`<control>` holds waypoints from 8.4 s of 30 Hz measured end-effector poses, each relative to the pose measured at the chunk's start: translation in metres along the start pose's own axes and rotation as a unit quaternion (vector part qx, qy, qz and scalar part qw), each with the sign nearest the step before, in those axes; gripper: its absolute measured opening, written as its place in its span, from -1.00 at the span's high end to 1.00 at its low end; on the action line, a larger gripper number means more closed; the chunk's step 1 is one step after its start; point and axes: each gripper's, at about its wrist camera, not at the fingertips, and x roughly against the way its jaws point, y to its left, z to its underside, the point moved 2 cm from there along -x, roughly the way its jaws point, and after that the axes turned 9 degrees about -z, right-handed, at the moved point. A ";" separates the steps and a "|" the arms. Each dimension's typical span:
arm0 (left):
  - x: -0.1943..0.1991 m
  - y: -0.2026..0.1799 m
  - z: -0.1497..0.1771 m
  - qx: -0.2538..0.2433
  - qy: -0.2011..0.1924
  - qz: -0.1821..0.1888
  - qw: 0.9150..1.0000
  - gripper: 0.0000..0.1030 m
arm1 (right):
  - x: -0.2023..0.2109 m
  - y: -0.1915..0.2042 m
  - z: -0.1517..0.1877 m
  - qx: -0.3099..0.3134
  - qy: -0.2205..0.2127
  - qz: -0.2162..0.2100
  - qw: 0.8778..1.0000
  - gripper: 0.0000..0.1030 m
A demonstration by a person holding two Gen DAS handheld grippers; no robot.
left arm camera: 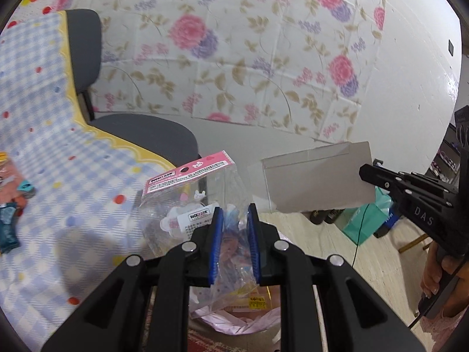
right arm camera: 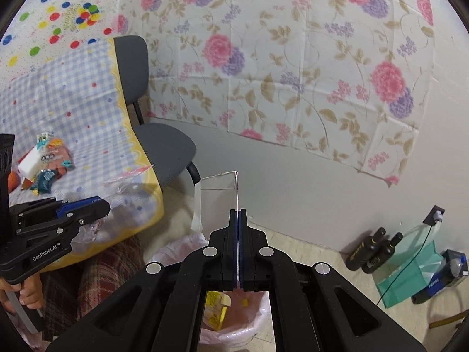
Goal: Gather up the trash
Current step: 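Carry the card and plastic bag to the wastebasket and open both tools, then move both tools back over the remaining trash on the chair, then grasp a dark teal snack wrapper with the right tool while the left tool grasps a clear plastic sheet, then carry the teal wrapper and plastic sheet over the pink wastebasket and open both tools, then move both open tools back over the remaining trash on the chair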
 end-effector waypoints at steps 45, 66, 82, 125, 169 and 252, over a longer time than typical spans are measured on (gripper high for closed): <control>0.014 0.065 -0.018 0.060 -0.001 -0.079 0.995 0.03 | -0.037 0.037 -0.027 -0.020 -0.015 -0.114 0.993 0.22; 0.109 0.219 -0.011 0.158 -0.038 -0.309 0.937 -0.18 | -0.056 0.189 -0.099 0.078 -0.051 -0.231 0.968 0.19; 0.158 0.297 0.040 0.226 -0.023 -0.408 0.884 -0.25 | -0.109 0.308 -0.076 0.143 0.012 -0.309 0.940 -0.25; 0.107 0.272 0.014 0.218 -0.008 -0.359 0.907 -0.25 | -0.119 0.273 -0.086 0.125 -0.013 -0.315 0.941 0.73; 0.090 0.170 -0.032 0.128 -0.088 -0.215 0.964 0.86 | -0.092 0.198 -0.092 0.082 -0.036 -0.266 0.960 0.72; 0.087 0.172 -0.028 0.146 -0.045 -0.247 0.957 -0.22 | -0.052 0.157 -0.094 0.061 -0.061 -0.218 0.972 0.13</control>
